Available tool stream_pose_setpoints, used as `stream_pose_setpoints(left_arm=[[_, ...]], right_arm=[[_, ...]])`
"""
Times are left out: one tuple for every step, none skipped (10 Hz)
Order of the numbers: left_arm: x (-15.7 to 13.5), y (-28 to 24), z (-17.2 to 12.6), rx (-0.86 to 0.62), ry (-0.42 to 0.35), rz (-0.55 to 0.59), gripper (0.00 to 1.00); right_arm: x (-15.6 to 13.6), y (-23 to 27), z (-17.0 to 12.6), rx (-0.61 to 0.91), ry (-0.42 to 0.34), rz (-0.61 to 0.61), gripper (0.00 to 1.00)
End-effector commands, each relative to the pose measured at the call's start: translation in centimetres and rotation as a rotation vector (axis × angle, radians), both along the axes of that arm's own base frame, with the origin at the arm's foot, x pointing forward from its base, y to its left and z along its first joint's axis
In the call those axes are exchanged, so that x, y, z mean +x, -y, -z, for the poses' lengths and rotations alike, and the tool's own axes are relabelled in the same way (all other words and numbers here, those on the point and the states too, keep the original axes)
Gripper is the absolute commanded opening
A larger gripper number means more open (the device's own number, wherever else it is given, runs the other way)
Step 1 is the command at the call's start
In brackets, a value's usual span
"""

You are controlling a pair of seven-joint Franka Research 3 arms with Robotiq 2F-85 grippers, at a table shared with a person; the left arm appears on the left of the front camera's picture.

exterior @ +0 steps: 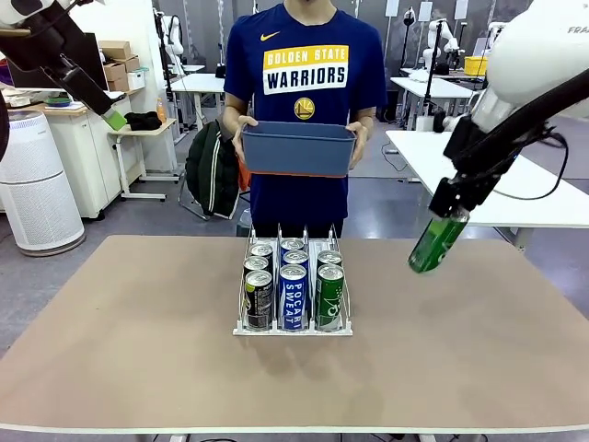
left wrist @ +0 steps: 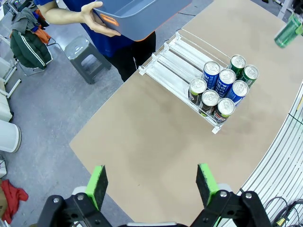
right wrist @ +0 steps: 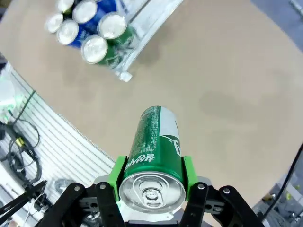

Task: Fill the beverage cans into the dispenser.
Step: Place the picked Sprite in the line of the Automatic Can Dispenser with the same cans.

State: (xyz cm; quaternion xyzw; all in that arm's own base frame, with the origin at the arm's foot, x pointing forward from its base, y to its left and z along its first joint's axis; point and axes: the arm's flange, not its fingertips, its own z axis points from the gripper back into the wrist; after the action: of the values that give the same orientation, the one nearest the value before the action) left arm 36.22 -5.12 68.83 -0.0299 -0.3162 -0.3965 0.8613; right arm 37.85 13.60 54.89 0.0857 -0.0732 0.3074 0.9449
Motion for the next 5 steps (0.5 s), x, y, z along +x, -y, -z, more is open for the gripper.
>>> stream_pose_setpoints(left_arm=[[-0.3, -0.2, 0.4, 0.001, -0.005, -0.004, 1.0], [-0.3, -0.2, 0.4, 0.001, -0.005, -0.004, 1.0], [-0.3, -0.2, 0.4, 0.001, -0.005, -0.004, 1.0], [-0.3, -0.2, 0.4, 0.001, -0.005, -0.004, 1.0], [-0.3, -0.2, 0.4, 0.001, -0.005, -0.004, 1.0]], right_arm=[[1.2, -2.3, 1.8, 0.022, -0.126, -0.041, 0.58], [1.8, -3.5, 2.6, 0.035, -0.138, -0.06, 0.58], [0.1, -1.2, 1.6, 0.004, -0.062, -0.022, 0.58], [0.1, -1.2, 1.6, 0.004, -0.062, -0.022, 0.58], [0.1, -1.2, 1.6, 0.004, -0.062, -0.022, 0.58]])
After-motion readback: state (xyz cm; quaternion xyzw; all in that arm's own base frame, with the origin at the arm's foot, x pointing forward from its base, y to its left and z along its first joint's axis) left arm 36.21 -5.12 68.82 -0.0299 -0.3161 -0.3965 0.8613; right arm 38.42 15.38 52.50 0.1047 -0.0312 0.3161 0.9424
